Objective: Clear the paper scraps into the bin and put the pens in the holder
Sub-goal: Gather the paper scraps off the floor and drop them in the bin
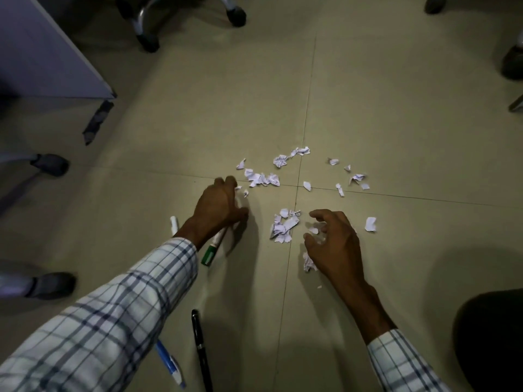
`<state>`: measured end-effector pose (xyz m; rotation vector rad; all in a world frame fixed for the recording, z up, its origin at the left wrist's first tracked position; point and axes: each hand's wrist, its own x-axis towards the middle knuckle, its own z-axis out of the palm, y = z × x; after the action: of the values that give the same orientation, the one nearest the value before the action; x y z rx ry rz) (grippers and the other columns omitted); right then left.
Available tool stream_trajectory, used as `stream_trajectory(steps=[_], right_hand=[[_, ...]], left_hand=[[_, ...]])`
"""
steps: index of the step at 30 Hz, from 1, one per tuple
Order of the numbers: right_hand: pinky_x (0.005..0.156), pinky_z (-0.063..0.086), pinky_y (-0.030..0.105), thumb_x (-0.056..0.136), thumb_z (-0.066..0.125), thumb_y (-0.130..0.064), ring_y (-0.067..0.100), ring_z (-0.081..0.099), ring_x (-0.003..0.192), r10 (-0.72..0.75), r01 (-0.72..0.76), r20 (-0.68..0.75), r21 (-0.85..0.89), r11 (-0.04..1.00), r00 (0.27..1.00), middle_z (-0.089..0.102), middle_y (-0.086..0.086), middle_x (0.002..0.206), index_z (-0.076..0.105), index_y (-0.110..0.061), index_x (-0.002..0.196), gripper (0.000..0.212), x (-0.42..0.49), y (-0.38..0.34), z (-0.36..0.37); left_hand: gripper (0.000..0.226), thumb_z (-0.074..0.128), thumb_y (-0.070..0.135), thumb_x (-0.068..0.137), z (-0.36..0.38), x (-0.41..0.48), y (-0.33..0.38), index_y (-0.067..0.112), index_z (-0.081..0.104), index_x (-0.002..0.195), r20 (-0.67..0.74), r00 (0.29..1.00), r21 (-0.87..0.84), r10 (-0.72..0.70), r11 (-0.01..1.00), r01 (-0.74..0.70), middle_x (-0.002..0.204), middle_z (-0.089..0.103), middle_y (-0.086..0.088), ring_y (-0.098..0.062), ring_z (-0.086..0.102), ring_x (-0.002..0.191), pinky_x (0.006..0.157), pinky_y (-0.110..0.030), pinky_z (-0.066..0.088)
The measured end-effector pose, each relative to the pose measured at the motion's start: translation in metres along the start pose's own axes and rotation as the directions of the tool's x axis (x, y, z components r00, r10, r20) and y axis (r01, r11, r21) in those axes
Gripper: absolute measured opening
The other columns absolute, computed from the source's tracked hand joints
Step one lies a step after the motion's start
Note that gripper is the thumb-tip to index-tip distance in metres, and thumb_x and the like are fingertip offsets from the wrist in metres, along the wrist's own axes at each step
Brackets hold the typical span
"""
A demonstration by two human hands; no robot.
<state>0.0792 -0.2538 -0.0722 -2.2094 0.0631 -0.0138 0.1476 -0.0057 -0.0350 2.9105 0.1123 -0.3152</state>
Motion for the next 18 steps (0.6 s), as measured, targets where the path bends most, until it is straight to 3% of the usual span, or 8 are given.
stream_trajectory(steps=[6, 9, 13, 18], right_hand=[[0.079, 0.051, 0.029, 0.077, 0.077, -0.018, 0.017, 0.063, 0.099, 0.051, -0.052, -0.057, -0.014, 0.999, 0.997, 0.061, -0.002, 0.116, 0.064, -0.022, 0.116, 0.042, 0.006, 0.014, -0.022], [0.079, 0.052, 0.032, 0.076, 0.077, -0.019, 0.020, 0.063, 0.102, 0.054, -0.058, -0.102, -0.042, 0.997, 0.993, 0.058, -0.001, 0.118, 0.064, -0.021, 0.116, 0.042, 0.012, 0.018, -0.028], [0.082, 0.039, 0.026, 0.077, 0.075, -0.017, 0.028, 0.052, 0.117, 0.064, -0.092, -0.172, -0.160, 0.983, 0.983, 0.054, 0.008, 0.129, 0.062, -0.014, 0.120, 0.044, 0.029, 0.014, -0.034], [0.094, 0.044, 0.041, 0.070, 0.071, -0.016, 0.032, 0.046, 0.122, 0.033, -0.095, -0.259, -0.230, 0.969, 0.965, 0.051, 0.009, 0.134, 0.060, -0.013, 0.117, 0.048, 0.063, 0.013, -0.025]], left_hand=[[0.075, 0.074, 0.032, 0.078, 0.007, 0.041, 0.021, 0.004, 0.040, 0.138, 0.027, 1.000, 0.048, 0.007, 0.999, -0.008, 0.127, 0.047, -0.025, -0.042, 0.052, 0.108, 0.092, -0.042, 0.044], [0.059, 0.068, 0.021, 0.080, 0.014, 0.043, 0.026, 0.008, 0.047, 0.134, 0.009, 1.000, -0.011, 0.016, 1.000, -0.015, 0.126, 0.046, -0.024, -0.043, 0.053, 0.106, 0.090, -0.041, 0.046], [0.042, 0.061, 0.007, 0.082, 0.022, 0.039, 0.045, 0.009, 0.057, 0.123, -0.044, 0.993, -0.090, 0.109, 0.990, -0.112, 0.118, 0.052, -0.022, -0.040, 0.059, 0.098, 0.082, -0.037, 0.048], [0.043, 0.067, 0.014, 0.081, 0.028, 0.041, 0.069, 0.016, 0.060, 0.123, 0.006, 0.982, -0.206, 0.189, 0.961, -0.184, 0.114, 0.053, -0.014, -0.032, 0.062, 0.094, 0.078, -0.030, 0.047]])
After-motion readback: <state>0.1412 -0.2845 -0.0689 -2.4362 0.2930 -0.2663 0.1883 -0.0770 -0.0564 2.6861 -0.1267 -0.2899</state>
